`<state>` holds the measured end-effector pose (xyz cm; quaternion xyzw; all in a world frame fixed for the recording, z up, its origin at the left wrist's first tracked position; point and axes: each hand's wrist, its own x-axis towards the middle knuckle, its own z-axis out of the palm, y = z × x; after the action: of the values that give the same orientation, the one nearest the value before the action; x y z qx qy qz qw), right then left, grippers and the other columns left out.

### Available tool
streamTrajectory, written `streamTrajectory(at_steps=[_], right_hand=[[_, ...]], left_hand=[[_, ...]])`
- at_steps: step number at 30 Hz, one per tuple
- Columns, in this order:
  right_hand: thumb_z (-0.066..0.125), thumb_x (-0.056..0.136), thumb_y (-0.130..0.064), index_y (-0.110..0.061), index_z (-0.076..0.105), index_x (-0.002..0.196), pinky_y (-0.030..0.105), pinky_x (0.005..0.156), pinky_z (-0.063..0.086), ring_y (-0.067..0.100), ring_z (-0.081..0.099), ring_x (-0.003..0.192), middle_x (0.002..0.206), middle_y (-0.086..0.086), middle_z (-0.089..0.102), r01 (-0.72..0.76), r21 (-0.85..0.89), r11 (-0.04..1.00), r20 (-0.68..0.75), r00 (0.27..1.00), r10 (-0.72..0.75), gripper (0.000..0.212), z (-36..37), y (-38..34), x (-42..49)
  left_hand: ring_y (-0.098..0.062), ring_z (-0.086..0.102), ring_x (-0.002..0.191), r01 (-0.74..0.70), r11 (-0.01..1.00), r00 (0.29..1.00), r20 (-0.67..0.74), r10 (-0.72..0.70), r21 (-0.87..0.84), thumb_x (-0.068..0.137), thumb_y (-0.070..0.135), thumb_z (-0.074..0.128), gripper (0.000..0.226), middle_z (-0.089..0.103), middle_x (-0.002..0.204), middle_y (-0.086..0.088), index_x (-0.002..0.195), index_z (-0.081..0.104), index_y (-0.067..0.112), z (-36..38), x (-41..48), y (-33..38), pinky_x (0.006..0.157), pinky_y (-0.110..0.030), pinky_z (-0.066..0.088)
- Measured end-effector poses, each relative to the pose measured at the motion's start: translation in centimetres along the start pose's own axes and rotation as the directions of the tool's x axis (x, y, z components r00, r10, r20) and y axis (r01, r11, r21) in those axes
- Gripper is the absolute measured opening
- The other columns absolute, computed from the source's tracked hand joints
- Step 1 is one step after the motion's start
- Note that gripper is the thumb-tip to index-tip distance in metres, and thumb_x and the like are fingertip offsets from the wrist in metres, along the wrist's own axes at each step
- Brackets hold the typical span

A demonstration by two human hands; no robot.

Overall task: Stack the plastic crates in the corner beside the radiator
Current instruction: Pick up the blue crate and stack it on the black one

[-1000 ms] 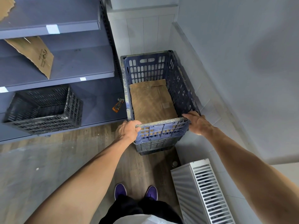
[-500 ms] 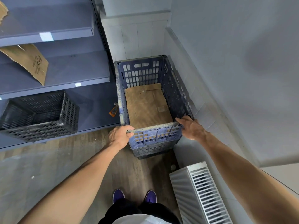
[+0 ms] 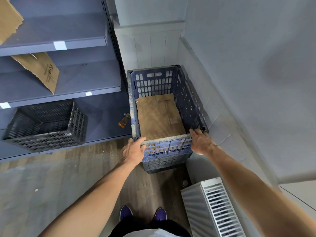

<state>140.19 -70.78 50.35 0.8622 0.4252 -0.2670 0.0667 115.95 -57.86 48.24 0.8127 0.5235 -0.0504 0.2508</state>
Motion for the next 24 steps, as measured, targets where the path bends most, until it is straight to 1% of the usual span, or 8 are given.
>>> streamTrajectory(at_steps=[4,6,9,13,16,19,22,24], right_hand=[[0.054,0.091,-0.015,-0.015,0.012,0.156,0.043,0.11,0.038,0.034,0.031,0.139,0.156,0.006,0.022,0.045,-0.008,0.999,-0.012,0.999,-0.045,0.077,0.3,-1.9,-0.6],[0.054,0.092,-0.017,-0.015,0.019,0.155,0.044,0.107,0.041,0.034,0.034,0.137,0.154,0.006,0.025,0.069,-0.022,0.997,-0.012,0.998,-0.069,0.072,0.2,-2.8,-0.8],[0.054,0.092,-0.018,-0.015,0.034,0.148,0.043,0.103,0.044,0.033,0.042,0.13,0.146,0.007,0.033,0.101,-0.033,0.994,-0.036,0.994,-0.102,0.059,-0.2,-4.2,-0.9],[0.051,0.094,-0.022,-0.018,0.043,0.143,0.042,0.106,0.041,0.031,0.042,0.129,0.142,0.008,0.041,0.18,0.025,0.983,-0.078,0.981,-0.178,0.05,-0.9,-6.5,-1.0],[0.051,0.097,-0.025,-0.02,0.046,0.143,0.036,0.108,0.036,0.029,0.042,0.131,0.141,0.007,0.046,0.256,0.046,0.965,-0.105,0.962,-0.251,0.047,-1.2,-8.9,-1.3],[0.047,0.099,-0.027,-0.021,0.05,0.141,0.03,0.109,0.03,0.026,0.042,0.132,0.14,0.007,0.051,0.294,0.058,0.954,-0.134,0.949,-0.285,0.043,-1.1,-11.2,-1.5],[0.048,0.098,-0.033,-0.026,0.06,0.131,0.028,0.106,0.034,0.025,0.049,0.128,0.134,0.004,0.059,0.286,0.107,0.952,-0.157,0.951,-0.268,0.037,-0.5,-13.7,-1.3],[0.048,0.096,-0.035,-0.028,0.065,0.123,0.029,0.101,0.04,0.026,0.054,0.122,0.128,0.003,0.064,0.263,0.122,0.957,-0.169,0.956,-0.241,0.032,-0.4,-15.4,-1.1]], left_hand=[[-0.03,0.056,0.112,-0.011,1.0,1.0,0.023,0.011,0.009,0.101,0.036,0.044,0.045,0.05,0.126,-0.009,0.145,0.035,0.043,-0.6,-0.5,0.2,0.093,-0.036,0.043],[-0.031,0.057,0.111,-0.014,1.0,0.999,0.031,0.014,-0.01,0.101,0.036,0.044,0.047,0.05,0.125,-0.009,0.146,0.032,0.044,-0.9,-0.9,0.0,0.091,-0.036,0.044],[-0.031,0.057,0.111,-0.019,0.999,0.999,0.027,0.021,-0.045,0.101,0.036,0.045,0.049,0.048,0.127,-0.007,0.146,0.031,0.043,-1.3,-1.5,-0.3,0.089,-0.037,0.044],[-0.031,0.054,0.117,-0.022,0.995,1.0,-0.008,0.021,-0.101,0.1,0.035,0.046,0.046,0.045,0.132,-0.005,0.145,0.035,0.039,-2.2,-1.5,-0.8,0.092,-0.04,0.044],[-0.028,0.053,0.119,-0.056,0.992,0.997,-0.052,0.051,-0.115,0.101,0.034,0.045,0.041,0.047,0.13,-0.004,0.142,0.039,0.036,-3.4,-1.4,-1.3,0.093,-0.04,0.044],[-0.028,0.052,0.121,-0.073,0.991,0.996,-0.051,0.068,-0.114,0.101,0.035,0.044,0.037,0.051,0.129,-0.002,0.138,0.045,0.033,-4.2,-1.2,-2.4,0.094,-0.04,0.044],[-0.026,0.051,0.123,-0.066,0.99,0.997,-0.049,0.061,-0.121,0.101,0.029,0.043,0.034,0.054,0.132,-0.001,0.134,0.051,0.032,-5.0,-1.1,-4.7,0.097,-0.038,0.043],[-0.025,0.056,0.114,-0.066,0.992,0.997,-0.05,0.061,-0.106,0.098,0.015,0.042,0.037,0.059,0.122,0.0,0.126,0.058,0.033,-5.6,-1.1,-6.7,0.094,-0.036,0.046]])
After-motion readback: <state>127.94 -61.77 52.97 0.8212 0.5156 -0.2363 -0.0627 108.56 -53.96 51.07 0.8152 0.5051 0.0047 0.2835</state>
